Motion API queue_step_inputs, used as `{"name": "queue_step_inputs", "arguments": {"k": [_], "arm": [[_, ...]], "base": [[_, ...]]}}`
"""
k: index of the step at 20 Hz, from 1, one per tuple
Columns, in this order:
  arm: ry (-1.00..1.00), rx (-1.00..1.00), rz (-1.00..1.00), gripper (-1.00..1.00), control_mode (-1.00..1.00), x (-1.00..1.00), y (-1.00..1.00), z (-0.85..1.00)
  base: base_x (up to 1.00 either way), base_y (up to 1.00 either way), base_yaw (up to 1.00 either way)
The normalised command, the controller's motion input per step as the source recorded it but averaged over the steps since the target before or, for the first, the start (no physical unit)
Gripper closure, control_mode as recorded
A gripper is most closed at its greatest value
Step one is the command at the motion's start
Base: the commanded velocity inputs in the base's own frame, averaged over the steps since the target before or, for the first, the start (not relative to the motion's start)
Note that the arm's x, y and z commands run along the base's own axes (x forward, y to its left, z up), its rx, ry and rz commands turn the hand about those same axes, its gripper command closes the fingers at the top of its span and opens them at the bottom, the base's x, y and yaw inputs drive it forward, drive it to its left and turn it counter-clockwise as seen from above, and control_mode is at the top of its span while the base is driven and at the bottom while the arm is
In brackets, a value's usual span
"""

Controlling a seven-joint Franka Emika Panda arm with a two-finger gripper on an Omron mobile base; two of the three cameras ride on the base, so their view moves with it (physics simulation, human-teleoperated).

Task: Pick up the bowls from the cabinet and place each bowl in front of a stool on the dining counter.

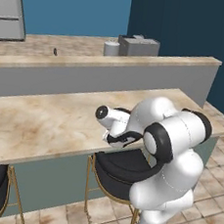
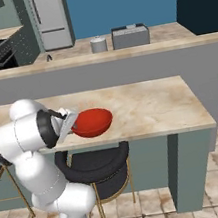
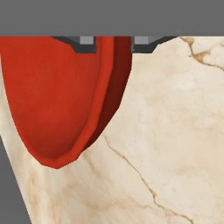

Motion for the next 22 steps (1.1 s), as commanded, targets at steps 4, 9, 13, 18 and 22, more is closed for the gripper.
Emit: {"name": "queue_step_inputs", "arguments": {"k": [4, 9, 13, 18, 22], "arm": [[0.0, 0.05, 0.0, 1.0, -1.0, 0.06, 0.0, -0.01], [0.0, 0.09, 0.0, 1.0, -1.0, 0.12, 0.0, -0.01], [0.0, 0.08, 0.0, 1.0, -1.0, 0.25, 0.02, -0.07], [0.0, 0.06, 0.0, 1.0, -1.0, 0.33, 0.05, -0.14], [0.0, 0.02, 0.0, 1.0, -1.0, 0.29, 0.14, -0.17]], "base": [[0.0, 0.0, 0.0], [0.0, 0.0, 0.0], [0.0, 0.0, 0.0], [0.0, 0.0, 0.0], [0.0, 0.0, 0.0]]}}
